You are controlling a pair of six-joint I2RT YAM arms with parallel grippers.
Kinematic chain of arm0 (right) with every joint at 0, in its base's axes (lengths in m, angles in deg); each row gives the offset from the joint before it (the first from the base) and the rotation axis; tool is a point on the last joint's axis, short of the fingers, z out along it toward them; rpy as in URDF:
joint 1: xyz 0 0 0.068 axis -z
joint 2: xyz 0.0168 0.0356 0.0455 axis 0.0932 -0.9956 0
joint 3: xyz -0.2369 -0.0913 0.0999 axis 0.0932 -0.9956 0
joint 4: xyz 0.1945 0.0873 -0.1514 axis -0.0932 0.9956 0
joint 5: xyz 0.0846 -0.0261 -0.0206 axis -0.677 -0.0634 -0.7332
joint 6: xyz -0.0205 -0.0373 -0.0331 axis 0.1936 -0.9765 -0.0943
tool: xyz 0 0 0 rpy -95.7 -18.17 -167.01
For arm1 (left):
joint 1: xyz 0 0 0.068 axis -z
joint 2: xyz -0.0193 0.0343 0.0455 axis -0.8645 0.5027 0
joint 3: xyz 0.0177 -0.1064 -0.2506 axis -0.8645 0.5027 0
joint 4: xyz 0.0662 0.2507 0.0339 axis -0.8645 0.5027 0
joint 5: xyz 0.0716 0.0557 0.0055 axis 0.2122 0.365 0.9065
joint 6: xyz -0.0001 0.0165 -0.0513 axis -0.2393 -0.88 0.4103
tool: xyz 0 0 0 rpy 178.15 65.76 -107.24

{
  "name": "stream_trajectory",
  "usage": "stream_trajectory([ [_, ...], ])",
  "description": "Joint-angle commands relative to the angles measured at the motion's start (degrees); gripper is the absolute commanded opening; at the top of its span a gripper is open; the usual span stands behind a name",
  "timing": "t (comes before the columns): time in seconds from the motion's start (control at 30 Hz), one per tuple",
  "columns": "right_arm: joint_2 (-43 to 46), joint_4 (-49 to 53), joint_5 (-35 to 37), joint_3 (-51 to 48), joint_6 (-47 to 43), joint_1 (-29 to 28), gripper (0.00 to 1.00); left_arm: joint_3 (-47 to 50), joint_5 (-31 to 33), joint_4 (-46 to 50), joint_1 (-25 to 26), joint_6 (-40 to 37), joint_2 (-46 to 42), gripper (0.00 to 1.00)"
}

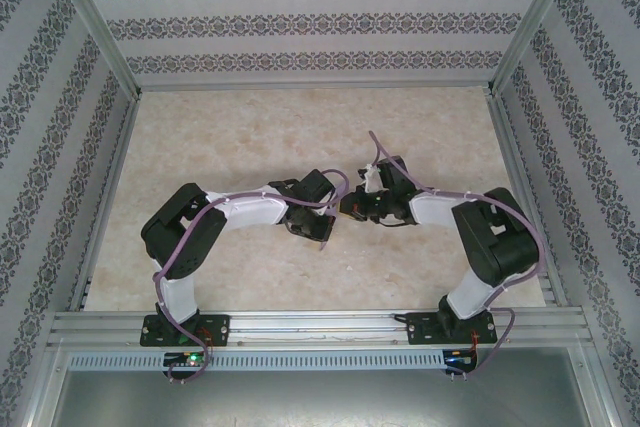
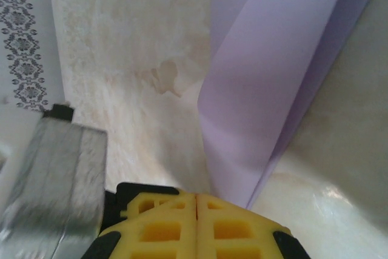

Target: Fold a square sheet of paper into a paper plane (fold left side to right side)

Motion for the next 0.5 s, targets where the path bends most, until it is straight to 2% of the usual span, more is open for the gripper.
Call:
stream_trajectory([
  [0.0, -2.2, -2.6, 1.2, 2.0, 3.3, -1.0, 0.0, 2.9, 8.2, 9.4, -1.6, -2.2, 4.5, 0.0],
  [0.47, -8.0, -3.9, 1.7, 2.3, 6.3, -3.8, 0.0, 3.4, 8.9, 8.3, -1.7, -1.9, 4.5, 0.0],
])
